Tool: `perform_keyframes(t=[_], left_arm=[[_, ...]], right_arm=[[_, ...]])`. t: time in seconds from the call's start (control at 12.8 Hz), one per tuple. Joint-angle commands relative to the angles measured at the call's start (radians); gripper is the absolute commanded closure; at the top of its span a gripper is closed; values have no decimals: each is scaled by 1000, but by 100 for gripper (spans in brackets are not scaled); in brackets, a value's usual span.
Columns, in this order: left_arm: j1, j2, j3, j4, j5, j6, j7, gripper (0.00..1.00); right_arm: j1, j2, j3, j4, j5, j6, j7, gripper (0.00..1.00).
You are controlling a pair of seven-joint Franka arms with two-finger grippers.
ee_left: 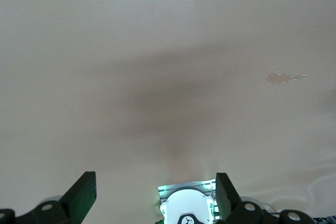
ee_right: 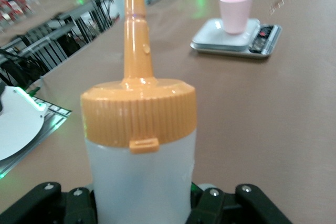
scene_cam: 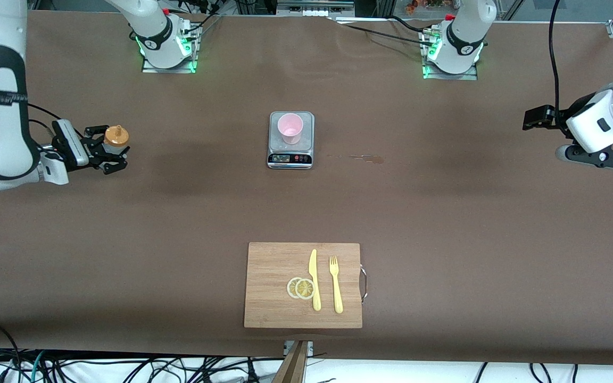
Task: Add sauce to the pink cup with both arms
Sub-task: 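Carry the sauce bottle back and lower it onto the table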
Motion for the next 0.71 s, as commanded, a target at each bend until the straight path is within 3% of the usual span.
perform_keyframes(t=[0.0, 0.39, 0.63], left_arm=[[-9, 8, 3, 21, 17, -4, 19, 0], [-9, 8, 1, 21, 15, -4, 21, 0], [-9, 8, 3, 21, 15, -4, 21, 0]], right_arm=[[-70, 75, -2, 20, 27, -87, -134, 100], [-136, 329, 1, 89, 148, -241, -288, 100], [-141, 368, 13, 88, 191, -264, -311, 100]])
